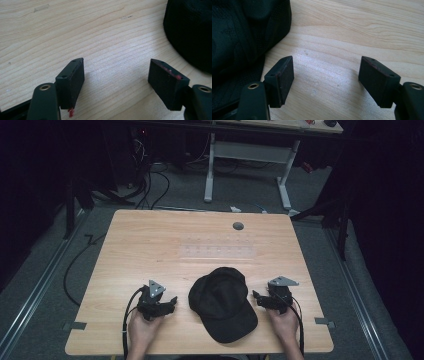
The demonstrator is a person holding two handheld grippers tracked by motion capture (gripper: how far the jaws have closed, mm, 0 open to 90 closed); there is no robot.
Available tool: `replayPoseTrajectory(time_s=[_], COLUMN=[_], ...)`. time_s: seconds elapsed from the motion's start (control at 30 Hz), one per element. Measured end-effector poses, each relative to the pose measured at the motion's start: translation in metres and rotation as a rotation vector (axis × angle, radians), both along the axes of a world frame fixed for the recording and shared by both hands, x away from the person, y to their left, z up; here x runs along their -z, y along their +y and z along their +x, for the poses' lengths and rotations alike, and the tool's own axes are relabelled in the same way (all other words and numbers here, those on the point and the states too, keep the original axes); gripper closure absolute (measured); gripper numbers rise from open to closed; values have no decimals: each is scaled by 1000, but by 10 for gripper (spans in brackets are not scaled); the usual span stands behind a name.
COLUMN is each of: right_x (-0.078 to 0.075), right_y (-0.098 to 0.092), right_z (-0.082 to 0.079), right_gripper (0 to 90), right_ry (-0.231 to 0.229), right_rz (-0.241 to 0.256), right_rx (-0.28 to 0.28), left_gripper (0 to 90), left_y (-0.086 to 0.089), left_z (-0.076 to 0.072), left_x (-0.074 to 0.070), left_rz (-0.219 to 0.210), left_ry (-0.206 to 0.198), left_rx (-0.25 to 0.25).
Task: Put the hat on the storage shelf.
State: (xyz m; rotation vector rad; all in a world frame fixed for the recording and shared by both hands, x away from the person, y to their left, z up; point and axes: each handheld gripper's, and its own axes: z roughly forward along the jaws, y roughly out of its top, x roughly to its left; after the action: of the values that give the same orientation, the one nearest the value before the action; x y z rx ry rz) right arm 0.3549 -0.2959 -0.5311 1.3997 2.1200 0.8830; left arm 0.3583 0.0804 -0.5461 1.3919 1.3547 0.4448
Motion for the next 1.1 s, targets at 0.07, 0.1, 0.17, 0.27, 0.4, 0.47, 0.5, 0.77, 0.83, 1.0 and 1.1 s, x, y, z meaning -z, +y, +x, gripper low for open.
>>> replayPoseTrajectory(time_s=[0.07,0.1,0.17,0.27,0.4,0.47,0.5,0.77,0.83,1.0,1.1], right_x=[0,0,0,0,0,0,0,0,0,0,0], right_y=[0,0,0,0,0,0,0,0,0,0,0], right_z=[0,0,0,0,0,0,0,0,0,0,-1], right_gripper=[286,286,286,286,286,286,286,286,287,290,325], right_ry=[0,0,0,0,0,0,0,0,1,1,-1], right_rz=[0,0,0,0,0,0,0,1,1,4,6], right_rx=[0,0,0,0,0,0,0,0,2,7,3], left_gripper=[294,294,293,291,290,290,289,286,290,289,290], left_y=[0,0,0,0,0,0,0,0,1,1,1], left_z=[0,0,0,0,0,0,-1,0,0,1,1], left_x=[0,0,0,0,0,0,0,0,0,0,0], left_rz=[2,3,5,5,5,5,6,-3,-3,-9,-6], left_ry=[0,0,-1,-1,-1,-1,0,3,3,4,3], left_rx=[-1,-1,-1,-2,-1,-2,-2,-1,-7,-15,-17])
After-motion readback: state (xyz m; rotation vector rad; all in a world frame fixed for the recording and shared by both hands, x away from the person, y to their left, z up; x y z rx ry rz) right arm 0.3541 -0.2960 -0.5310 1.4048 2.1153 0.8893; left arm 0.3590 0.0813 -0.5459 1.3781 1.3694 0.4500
